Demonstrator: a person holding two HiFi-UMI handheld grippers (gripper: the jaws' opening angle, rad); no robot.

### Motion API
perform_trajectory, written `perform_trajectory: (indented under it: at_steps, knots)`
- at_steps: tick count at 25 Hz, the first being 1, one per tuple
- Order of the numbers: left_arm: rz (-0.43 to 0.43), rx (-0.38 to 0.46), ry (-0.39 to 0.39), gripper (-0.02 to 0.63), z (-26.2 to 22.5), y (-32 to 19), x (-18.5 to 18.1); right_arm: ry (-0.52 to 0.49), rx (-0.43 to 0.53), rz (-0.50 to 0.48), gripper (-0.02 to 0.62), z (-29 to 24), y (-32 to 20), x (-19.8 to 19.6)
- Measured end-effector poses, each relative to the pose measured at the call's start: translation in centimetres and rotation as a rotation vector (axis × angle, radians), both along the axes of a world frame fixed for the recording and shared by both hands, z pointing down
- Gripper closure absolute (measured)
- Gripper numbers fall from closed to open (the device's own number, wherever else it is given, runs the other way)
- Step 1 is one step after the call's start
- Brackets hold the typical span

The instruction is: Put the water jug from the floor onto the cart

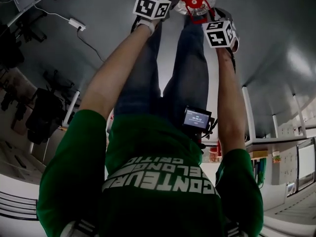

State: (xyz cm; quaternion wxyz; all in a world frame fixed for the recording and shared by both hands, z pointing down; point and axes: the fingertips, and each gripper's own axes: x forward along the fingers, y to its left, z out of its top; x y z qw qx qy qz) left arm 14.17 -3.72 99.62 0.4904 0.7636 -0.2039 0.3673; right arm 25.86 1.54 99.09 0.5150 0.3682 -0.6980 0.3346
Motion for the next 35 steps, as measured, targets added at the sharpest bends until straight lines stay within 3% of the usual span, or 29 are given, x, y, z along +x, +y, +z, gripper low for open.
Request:
perform_trajectory:
  at_steps: [6, 11, 14, 16, 21, 35]
  knots:
    - [-0.202, -0.094, 0.006, 0.467, 2.4, -0.5, -0.4, 0.004, -0.046, 0.01, 0.511, 1.8, 0.7, -0.8]
    - [-0.351, -0.146, 0.042, 0.482, 3.2, -1.7, -1.1, -0.016, -0.09, 0.002, 0.511, 3.1, 1.3, -1.7]
    - [-0.36, -0.178, 0.062, 0.504, 3.4, -1.5, -1.2, -0.034, -0.106, 0.019, 0.511, 3.2, 1.3, -2.1]
    - [-0.359, -0.191, 0.077, 0.557, 3.3, -1.3, -1.3, -0.046, -0.113, 0.036, 0.512, 3.3, 1.2, -2.3]
    - [-0.388, -0.211, 0.122, 0.569, 3.0, -1.2, -1.0, -0.04, -0.141, 0.07, 0.569, 3.9, 1.2, -2.1]
    - [-0.326, -0.225, 0.136, 0.577, 2.3, -0.6, -1.5, -0.087, -0.191, 0.086, 0.575, 3.2, 1.0, -2.5]
